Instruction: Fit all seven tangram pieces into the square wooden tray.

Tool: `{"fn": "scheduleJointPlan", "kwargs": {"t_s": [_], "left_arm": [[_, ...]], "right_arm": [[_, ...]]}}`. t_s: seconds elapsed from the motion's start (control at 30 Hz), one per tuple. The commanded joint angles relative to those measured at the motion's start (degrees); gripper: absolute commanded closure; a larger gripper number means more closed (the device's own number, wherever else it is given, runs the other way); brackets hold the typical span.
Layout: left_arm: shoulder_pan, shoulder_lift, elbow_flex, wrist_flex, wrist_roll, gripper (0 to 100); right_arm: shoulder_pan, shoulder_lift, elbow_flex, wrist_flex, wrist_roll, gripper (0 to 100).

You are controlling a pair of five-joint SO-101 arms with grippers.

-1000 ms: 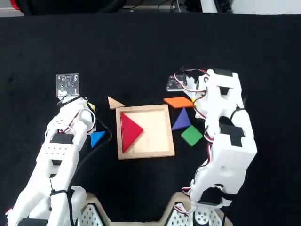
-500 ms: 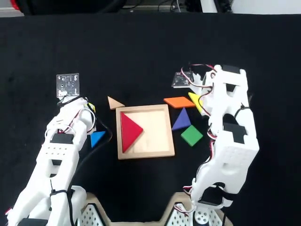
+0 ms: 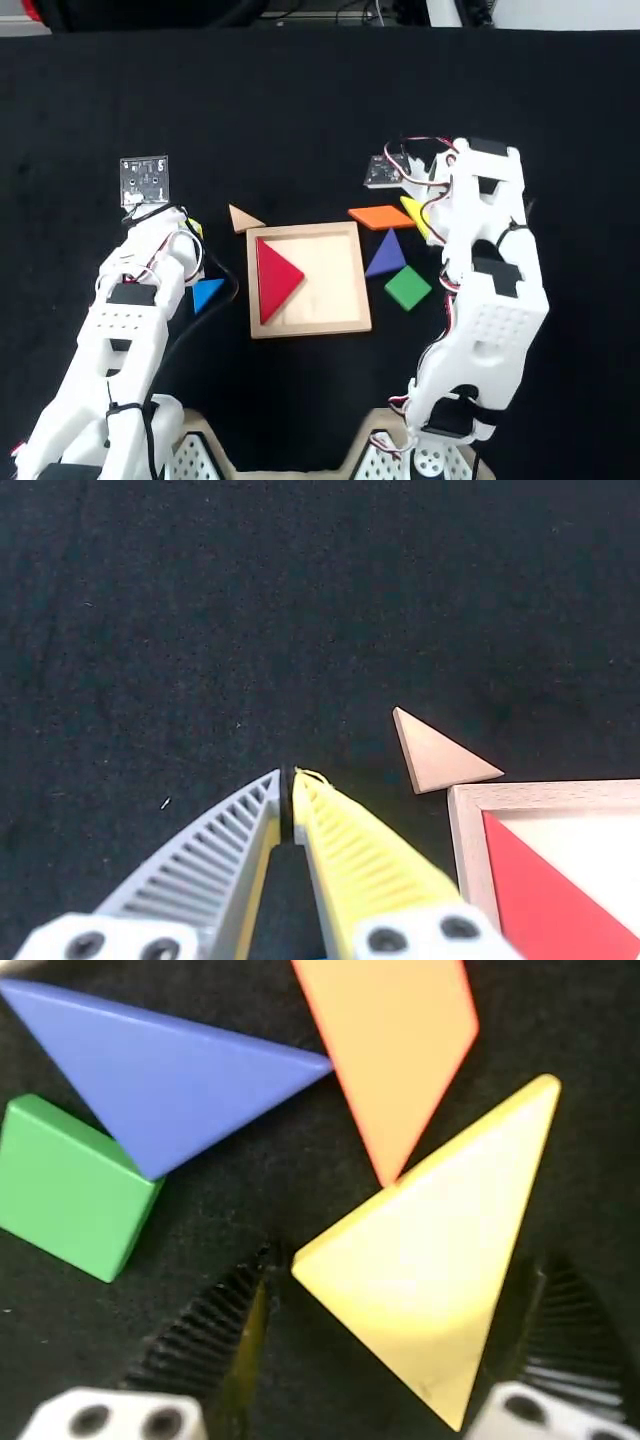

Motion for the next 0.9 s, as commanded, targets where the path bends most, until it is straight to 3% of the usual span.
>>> {"fn": "scheduleJointPlan", "kwargs": {"t_s": [0.0,0.13,0.2,0.37,0.67,0.87], "left_arm": [[-0.57,0.0,-0.84,-0.97,0.62,96],[-0.57,0.0,-0.84,-0.97,0.62,96],[-0.57,0.0,-0.84,-0.97,0.62,96],[-0.57,0.0,-0.84,-0.97,0.62,96],[-0.57,0.0,-0.75,-0.97,0.62,96],[-0.57,0.0,-0.75,-0.97,0.62,96]], "right_arm": [[-0.88,0.48,-3.21,0.97,0.62,74.3],[0.09,0.48,-3.47,0.79,0.62,94.4],[0.7,0.48,-3.56,0.79,0.62,98.8],[1.76,-0.22,-3.82,0.79,-0.88,98.4],[1.85,-8.57,-2.33,3.96,-15.03,98.4],[-1.93,-15.87,5.05,18.81,-9.41,98.4]]}}
